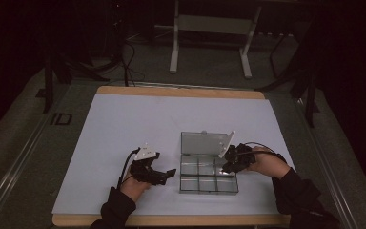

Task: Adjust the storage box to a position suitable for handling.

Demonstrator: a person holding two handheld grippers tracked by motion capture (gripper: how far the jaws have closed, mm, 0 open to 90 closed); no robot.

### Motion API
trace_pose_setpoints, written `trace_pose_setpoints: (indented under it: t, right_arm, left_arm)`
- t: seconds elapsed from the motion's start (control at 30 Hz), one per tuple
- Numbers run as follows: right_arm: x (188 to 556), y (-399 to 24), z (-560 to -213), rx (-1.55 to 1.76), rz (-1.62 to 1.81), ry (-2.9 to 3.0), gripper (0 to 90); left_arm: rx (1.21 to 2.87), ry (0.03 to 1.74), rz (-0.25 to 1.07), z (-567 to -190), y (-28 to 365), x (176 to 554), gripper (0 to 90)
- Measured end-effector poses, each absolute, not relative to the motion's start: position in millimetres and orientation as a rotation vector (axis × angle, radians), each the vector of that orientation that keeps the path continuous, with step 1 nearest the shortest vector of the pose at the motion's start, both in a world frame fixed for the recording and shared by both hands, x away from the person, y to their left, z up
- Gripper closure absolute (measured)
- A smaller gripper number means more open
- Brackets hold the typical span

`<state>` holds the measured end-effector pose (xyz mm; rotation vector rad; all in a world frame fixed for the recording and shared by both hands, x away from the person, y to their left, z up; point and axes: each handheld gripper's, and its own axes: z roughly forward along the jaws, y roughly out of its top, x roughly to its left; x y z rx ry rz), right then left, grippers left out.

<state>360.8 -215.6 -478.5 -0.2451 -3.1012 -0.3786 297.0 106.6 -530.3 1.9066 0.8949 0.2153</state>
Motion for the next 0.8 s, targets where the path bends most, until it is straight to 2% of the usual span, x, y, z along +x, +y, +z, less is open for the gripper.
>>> trace_pose_setpoints:
  t: [0.17, 0.67, 0.8]
  right_arm:
    - [360.7, -213.9, -478.1, -0.251, -0.379, -3.110, 82.8]
    - [352.2, -226.5, -464.0, -0.295, -0.498, -3.126, 71.5]
    - [349.5, -231.1, -461.4, -0.312, -0.526, -3.123, 70.1]
  left_arm:
    - [1.898, 0.895, 0.209, -529.8, 106.6, 296.9, 4.8]
    - [1.888, 0.866, 0.221, -524.4, 104.1, 295.8, 4.8]
    - [1.890, 0.868, 0.286, -523.4, 104.4, 294.8, 4.8]
